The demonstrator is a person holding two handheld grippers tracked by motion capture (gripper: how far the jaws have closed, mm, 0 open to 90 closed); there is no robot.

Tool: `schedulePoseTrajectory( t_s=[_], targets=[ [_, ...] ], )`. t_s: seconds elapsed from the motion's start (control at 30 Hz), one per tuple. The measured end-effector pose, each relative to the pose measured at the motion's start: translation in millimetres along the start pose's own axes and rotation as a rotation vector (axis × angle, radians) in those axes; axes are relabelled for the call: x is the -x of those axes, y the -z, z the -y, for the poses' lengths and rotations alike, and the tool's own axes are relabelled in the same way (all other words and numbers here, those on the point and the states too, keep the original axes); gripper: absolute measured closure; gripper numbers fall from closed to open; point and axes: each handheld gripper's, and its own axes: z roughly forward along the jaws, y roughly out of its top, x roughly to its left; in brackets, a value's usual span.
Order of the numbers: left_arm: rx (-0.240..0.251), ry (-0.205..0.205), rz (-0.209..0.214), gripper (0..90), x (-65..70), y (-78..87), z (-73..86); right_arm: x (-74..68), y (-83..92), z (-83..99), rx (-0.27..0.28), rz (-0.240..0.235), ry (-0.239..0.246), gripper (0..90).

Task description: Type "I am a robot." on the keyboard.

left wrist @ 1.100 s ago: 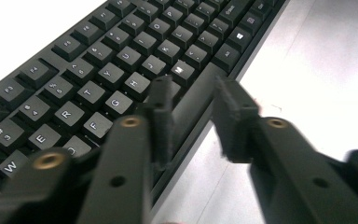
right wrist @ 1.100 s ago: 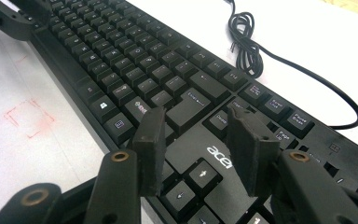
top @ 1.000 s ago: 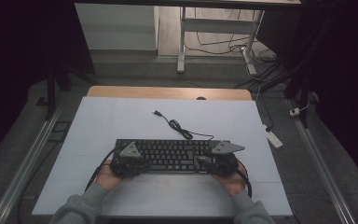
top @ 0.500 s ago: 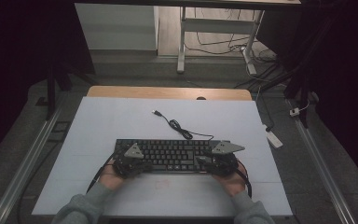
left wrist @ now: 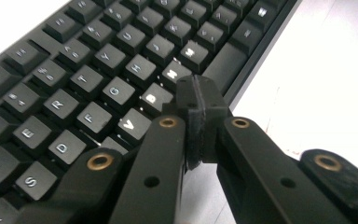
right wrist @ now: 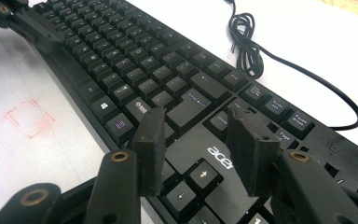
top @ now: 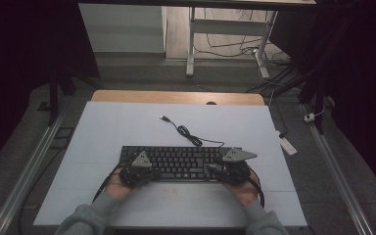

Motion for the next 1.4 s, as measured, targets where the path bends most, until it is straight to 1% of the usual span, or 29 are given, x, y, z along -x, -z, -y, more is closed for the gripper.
schedulePoseTrajectory(
  t_s=[0.03,0.1,0.2,0.27,0.33,0.47,0.57,0.6,0.7,0.93,1.4],
  targets=[
    [0.011,0.004,0.004,88.1,-0.8,2.3,-0.5,0.6,-0.1,0.2,0.002,-0.002,-0.001,57.1],
    [0.041,0.025,0.011,81.9,-1.6,6.7,-1.1,1.0,0.0,0.4,-0.004,0.003,-0.004,57.1],
    [0.072,0.039,0.007,70.1,-3.3,14.5,-1.3,0.7,-0.2,0.4,0.000,-0.003,-0.001,57.1],
    [0.087,0.059,0.012,61.4,-5.5,19.5,-1.6,0.2,0.1,0.1,-0.002,-0.002,0.001,57.0],
    [0.100,0.077,0.012,55.2,-8.6,24.5,-1.4,0.0,0.3,0.1,-0.002,-0.003,0.001,57.0],
    [0.107,0.120,-0.009,44.8,-17.5,35.2,0.3,1.0,1.6,0.1,0.002,-0.001,-0.002,56.7],
    [0.111,0.158,-0.030,39.7,-24.1,41.8,2.7,2.5,2.4,0.3,0.012,-0.005,-0.006,56.5],
    [0.108,0.162,-0.033,38.1,-26.2,43.7,3.4,2.7,2.8,0.3,0.013,-0.004,-0.005,56.5],
    [0.112,0.181,-0.051,35.2,-30.5,48.6,5.0,2.2,3.3,-0.1,0.016,-0.008,-0.002,55.9],
    [0.122,0.204,-0.075,31.7,-37.7,56.0,8.1,1.6,2.9,-0.4,0.012,-0.010,0.001,55.4],
    [0.118,0.199,-0.091,32.5,-41.0,57.1,9.6,2.0,3.0,-0.5,0.012,-0.011,-0.001,55.4]
  ],
)
